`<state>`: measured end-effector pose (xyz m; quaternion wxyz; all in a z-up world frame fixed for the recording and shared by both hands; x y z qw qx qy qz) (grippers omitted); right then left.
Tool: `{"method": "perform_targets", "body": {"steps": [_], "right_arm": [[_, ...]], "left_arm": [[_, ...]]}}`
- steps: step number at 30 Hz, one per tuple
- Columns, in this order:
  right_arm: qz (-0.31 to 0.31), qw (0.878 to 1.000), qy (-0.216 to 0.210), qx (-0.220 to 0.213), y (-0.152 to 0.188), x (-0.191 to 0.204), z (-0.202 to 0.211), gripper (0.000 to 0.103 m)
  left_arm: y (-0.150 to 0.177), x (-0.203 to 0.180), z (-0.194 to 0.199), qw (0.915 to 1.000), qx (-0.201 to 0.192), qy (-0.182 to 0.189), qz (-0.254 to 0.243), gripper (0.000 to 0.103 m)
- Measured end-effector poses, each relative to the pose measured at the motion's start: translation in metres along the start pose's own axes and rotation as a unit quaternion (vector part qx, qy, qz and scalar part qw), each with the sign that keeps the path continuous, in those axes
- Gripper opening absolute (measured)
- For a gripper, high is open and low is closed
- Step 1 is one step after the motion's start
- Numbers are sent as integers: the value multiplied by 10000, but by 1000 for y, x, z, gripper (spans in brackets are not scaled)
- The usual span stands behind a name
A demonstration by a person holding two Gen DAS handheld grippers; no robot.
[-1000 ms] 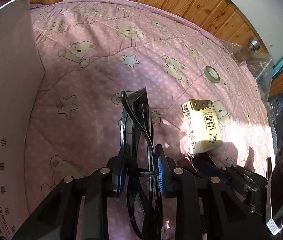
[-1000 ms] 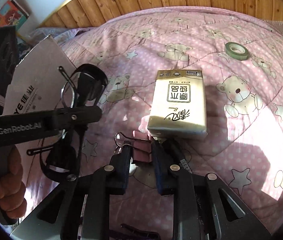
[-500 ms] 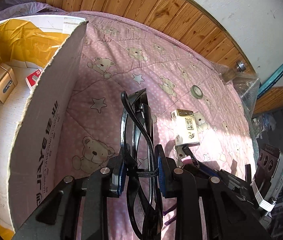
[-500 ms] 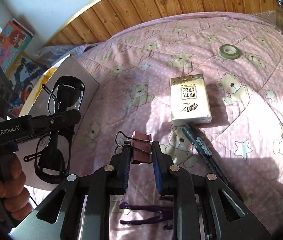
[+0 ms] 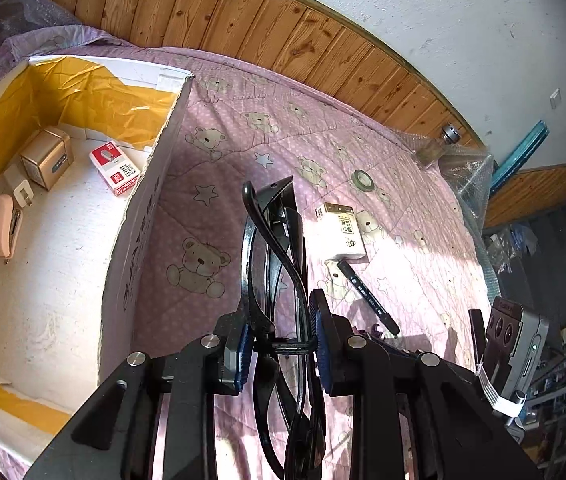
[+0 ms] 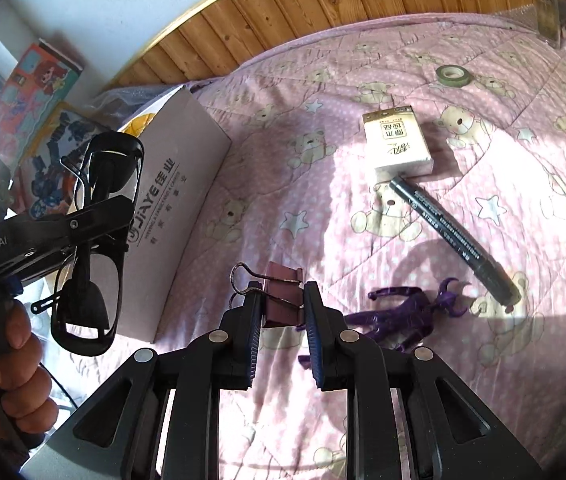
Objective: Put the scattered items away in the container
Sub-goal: 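Carry the glasses with the left tool while the right tool carries the binder clip to the box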
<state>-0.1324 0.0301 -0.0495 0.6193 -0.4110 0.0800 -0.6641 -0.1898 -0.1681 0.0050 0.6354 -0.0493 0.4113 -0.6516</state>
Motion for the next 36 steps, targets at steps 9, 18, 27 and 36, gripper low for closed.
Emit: {"method": "perform_targets", "body": {"steps": [9,18,27,36], "right_arm": [[344,9991,-193,-152,12,40,26,21],[995,9937,-507,-62,32,106,28,21],[1268,9896,-660,-123,49,139,38,21],[1305,9888,-679,-269,46,144,54,21]], "left_arm": [[17,-1,48,9996,-269,65,16,27],[23,15,101,9974,-704,16,158,27],[34,32,141,9956,-892,-114,257,27],[38,30,158,9941,-1043,-44,294,27]]}}
Point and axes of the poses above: each gripper's, at about its wrist camera, not at the fingertips, and z roughly against the way its jaws point, x to its left, y to its underside, the point moved 3 cm from there along -z, roughly the way its jaws point, and after that the axes turned 10 degrees about -x, right-handed, at the moved point
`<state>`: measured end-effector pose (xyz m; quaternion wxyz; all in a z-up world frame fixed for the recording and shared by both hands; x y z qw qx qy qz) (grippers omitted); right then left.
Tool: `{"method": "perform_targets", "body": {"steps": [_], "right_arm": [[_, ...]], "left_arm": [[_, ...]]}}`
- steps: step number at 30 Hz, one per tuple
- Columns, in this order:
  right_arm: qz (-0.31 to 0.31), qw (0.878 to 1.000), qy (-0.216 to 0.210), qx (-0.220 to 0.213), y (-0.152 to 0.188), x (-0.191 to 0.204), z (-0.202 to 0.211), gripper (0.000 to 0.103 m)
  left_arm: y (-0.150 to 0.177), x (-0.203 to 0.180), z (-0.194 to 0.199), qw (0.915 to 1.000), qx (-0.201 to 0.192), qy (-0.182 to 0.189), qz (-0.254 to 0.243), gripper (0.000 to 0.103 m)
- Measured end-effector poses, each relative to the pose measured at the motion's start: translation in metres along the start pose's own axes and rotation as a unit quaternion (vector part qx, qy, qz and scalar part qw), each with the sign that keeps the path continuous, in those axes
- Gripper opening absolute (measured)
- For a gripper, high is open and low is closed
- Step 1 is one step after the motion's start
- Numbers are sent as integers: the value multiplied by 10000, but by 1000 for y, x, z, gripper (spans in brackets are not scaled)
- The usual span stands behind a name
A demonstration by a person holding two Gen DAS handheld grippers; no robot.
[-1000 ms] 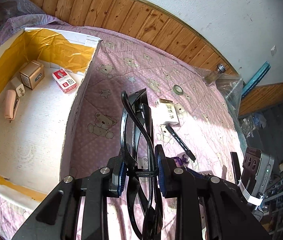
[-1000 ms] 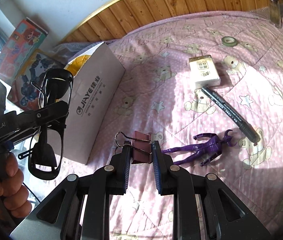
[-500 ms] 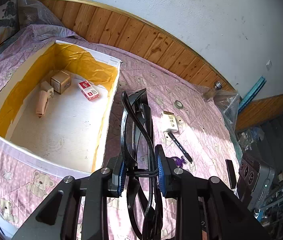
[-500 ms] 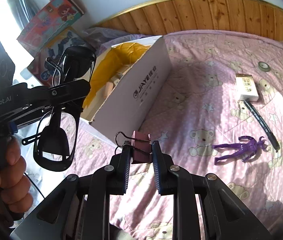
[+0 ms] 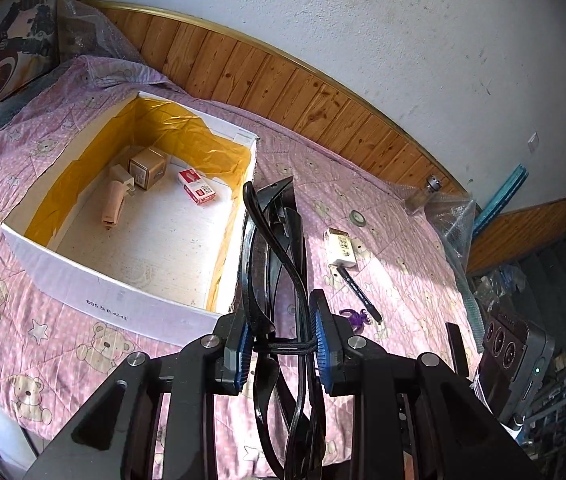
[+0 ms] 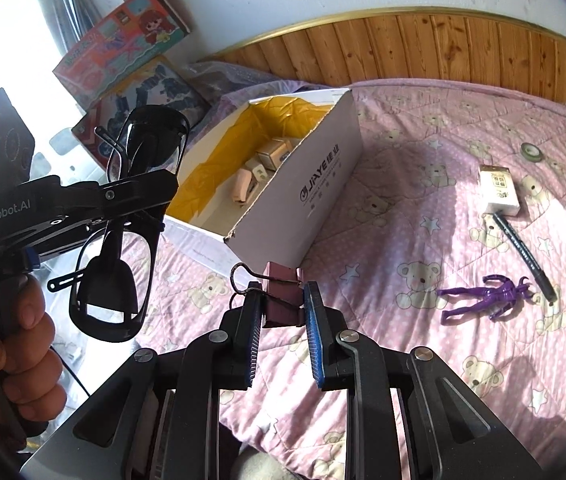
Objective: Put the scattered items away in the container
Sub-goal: 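Carry the glasses with the left tool while the right tool carries the binder clip to the box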
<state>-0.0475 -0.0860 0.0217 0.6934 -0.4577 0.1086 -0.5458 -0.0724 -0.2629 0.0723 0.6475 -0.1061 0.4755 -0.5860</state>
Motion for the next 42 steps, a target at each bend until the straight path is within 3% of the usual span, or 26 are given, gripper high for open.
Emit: {"method": "perform_targets", "body": {"steps": [27,42], "right_arm": [[423,9978,-493,137,-67,57,-57,21],[711,9958,-546,170,-97,75,-80,21]], "left_arm": [[-63,68,-7,9983,-337,-200,428,27],[-85,83,-27,9968,-351,-642,317,27]]}}
Point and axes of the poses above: each gripper's, at about its wrist camera, not at the fingertips, and z roughly against the way its jaws point, x to its left, y to its underside, the point moved 3 cm from there along -z, roughly the way its jaws point, and after that the axes turned 10 degrees about -x, right-handed, at the moved point
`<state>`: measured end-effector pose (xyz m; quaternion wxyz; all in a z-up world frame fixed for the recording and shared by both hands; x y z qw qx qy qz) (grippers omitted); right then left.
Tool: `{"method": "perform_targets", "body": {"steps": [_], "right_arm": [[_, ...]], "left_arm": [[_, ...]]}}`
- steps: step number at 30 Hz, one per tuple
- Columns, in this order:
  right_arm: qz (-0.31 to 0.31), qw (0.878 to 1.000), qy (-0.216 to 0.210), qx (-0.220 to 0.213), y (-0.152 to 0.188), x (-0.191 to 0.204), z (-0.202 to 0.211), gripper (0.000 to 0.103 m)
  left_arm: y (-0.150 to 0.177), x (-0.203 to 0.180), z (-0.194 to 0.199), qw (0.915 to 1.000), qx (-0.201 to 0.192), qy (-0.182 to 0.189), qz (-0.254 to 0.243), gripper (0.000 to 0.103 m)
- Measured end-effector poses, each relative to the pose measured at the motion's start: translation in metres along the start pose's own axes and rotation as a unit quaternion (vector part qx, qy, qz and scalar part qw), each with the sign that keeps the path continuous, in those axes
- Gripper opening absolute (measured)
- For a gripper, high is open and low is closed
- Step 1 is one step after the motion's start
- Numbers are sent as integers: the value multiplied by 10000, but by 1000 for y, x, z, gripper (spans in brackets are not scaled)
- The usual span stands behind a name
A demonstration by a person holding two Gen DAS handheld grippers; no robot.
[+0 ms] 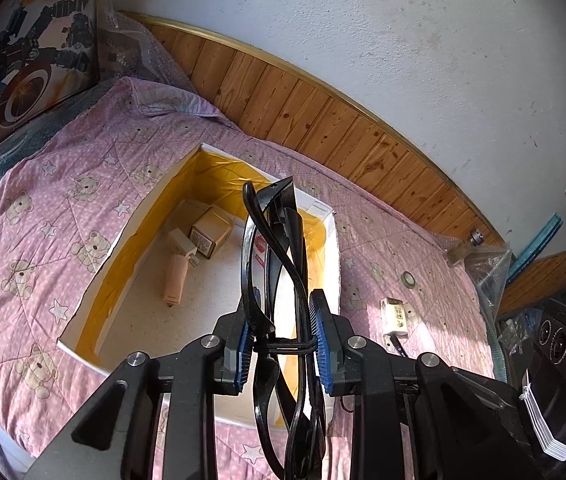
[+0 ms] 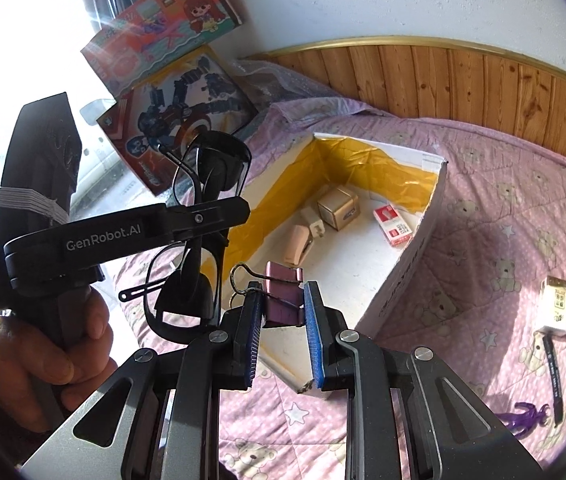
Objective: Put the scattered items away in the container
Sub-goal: 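Carry the glasses with the left tool while the right tool carries the binder clip to the box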
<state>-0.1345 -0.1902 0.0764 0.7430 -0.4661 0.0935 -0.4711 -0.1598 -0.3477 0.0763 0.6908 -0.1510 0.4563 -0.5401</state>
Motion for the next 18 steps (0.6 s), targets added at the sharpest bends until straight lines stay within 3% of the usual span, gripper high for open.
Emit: {"method": "perform_targets", "body": {"steps": [11,18], "right_arm": [[168,9995,77,254,-14,-8,-29,22],[311,9983,150,467,-22,-14,-50,22]], "left_arm": [[6,22,-24,9986,210,-296,377,27],[8,37,-40,9931,369,-206,1090,28]]}}
Point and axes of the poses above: each gripper's, at about its wrist camera, not at the fingertips, and z roughly against the way its jaws point, x to its left, y to its underside, the point moved 3 cm from there along -z, roughly the way its jaws point, and after that the axes turned 10 degrees about -x, right-handed, at the moved point
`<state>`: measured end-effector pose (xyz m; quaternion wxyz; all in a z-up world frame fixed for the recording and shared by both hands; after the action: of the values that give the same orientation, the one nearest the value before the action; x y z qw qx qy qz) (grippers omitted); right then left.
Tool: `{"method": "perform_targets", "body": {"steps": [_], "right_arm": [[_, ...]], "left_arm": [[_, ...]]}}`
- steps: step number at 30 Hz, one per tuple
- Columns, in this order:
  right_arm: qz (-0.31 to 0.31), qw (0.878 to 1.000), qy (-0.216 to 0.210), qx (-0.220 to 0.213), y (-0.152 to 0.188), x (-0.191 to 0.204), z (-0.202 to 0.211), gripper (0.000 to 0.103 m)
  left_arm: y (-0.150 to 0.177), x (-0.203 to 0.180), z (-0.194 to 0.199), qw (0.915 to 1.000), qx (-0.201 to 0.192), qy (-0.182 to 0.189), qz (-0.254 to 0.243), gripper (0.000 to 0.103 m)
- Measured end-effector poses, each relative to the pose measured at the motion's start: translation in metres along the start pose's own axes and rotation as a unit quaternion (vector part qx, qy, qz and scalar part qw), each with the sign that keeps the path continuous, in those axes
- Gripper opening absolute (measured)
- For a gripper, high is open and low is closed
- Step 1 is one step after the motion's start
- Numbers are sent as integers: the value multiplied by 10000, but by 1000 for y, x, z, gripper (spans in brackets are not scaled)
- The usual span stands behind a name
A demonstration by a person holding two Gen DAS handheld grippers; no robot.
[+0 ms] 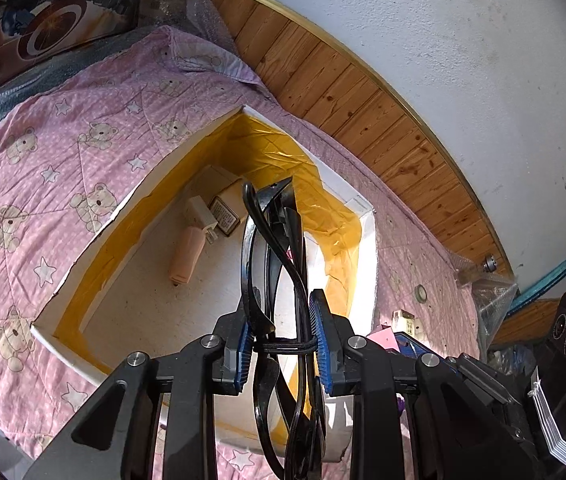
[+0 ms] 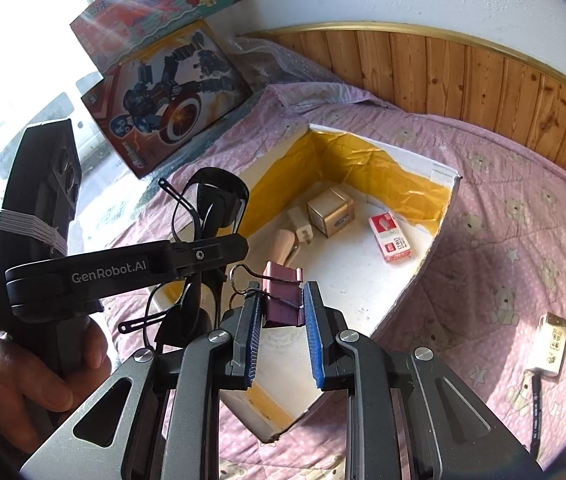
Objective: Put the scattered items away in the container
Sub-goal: 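Carry the glasses with the left tool while the right tool carries the binder clip to the box, then open the left gripper in the box while the right gripper releases the binder clip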
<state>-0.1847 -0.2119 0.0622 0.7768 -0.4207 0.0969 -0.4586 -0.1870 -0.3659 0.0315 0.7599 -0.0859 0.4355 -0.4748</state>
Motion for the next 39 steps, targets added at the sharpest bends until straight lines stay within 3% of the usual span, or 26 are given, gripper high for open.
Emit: {"method": "perform_targets", "body": {"steps": [5,9,14,18,21,25,27,29,32,35,39], "right_arm": [[127,9996,22,244,-9,-4,-17,22],[161,9983,-82,546,-14,-8,-35,22],[-51,9953,-316,913,-19,-15,-56,22],[-147,9932,-380,1091,-26,-19,-68,22],[36,9923,-268,1206,-33,-23,-74,22],[236,9900,-129,1385,-39,-35,-81,22],[324,9887,-109,1457,-41,-40,-83,22],[490,9870,-168,1520,-41,-40,-84,22],[1087,9812,-100,1592,-35,-34,-84,22],[1566,9727,-98,1708,-25,-29,-87,22],[2128,9585,-264,1877,-11,-16,-94,22]], "left_arm": [[5,20,-14,9964,263,-64,808,27],[13,35,-21,9882,504,-120,1440,28],[14,35,-25,9826,648,-181,1733,28],[8,21,-29,9914,509,-413,1131,28],[4,5,-28,9972,366,-522,399,28],[2,-12,-28,9974,302,-529,-395,28],[2,-12,-30,9970,308,-538,-461,28],[2,1,-37,9977,505,-427,112,28],[7,21,-45,9918,707,-492,946,28],[12,29,-46,9853,814,-655,1351,28],[18,27,-51,9814,947,-933,1384,28]]}}
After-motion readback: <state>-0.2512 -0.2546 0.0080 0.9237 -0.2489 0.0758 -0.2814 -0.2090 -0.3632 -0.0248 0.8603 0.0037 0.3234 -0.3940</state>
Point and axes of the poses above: each gripper's, at about its wrist camera, not at the fingertips, and z roughly against the way its jaws point, x to its left, y to its underside, the point moved 3 cm from there along -z, roughly the way its jaws point, and after that the axes turned 10 degrees about -x, right-handed, at the moved point
